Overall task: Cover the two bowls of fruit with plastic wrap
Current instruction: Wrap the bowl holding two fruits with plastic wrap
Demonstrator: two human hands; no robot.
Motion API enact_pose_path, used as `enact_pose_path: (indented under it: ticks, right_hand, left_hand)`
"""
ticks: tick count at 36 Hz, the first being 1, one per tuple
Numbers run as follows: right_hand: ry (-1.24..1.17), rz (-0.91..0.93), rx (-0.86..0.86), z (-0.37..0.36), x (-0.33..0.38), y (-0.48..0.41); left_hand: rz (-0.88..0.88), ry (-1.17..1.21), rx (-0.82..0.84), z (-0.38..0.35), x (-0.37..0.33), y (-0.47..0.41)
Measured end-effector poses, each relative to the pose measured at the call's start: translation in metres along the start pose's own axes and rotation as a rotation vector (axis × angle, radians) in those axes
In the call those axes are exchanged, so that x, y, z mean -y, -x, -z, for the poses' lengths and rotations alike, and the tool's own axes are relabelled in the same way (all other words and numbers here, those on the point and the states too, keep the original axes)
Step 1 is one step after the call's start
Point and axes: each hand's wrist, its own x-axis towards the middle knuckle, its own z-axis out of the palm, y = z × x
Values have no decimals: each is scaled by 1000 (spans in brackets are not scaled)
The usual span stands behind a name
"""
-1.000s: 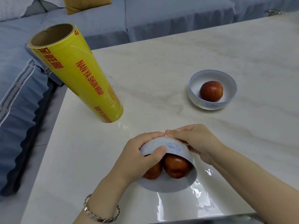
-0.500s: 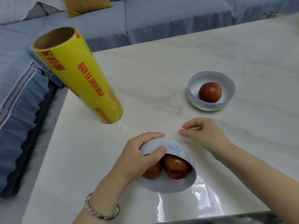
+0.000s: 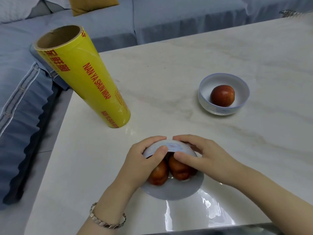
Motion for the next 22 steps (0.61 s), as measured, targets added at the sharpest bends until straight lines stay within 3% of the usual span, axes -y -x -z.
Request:
enact_pose_path:
  ticks: [6,12,17,22]
  right_hand:
    - [-57,-79,78,-4,-9,-10]
    - [-347,-75,119,7,-17,2]
    - [-471,-161,-22,19,-26,15]
    - [-385,-181,-52,20,-27,15]
  left_hand:
    - [3,50,-25,1,1,-2]
    - [67,133,-115,-7,-4,-5]
    - [307,450,-268,-23,-4,0]
    - [333,460,-238,-29,2,4]
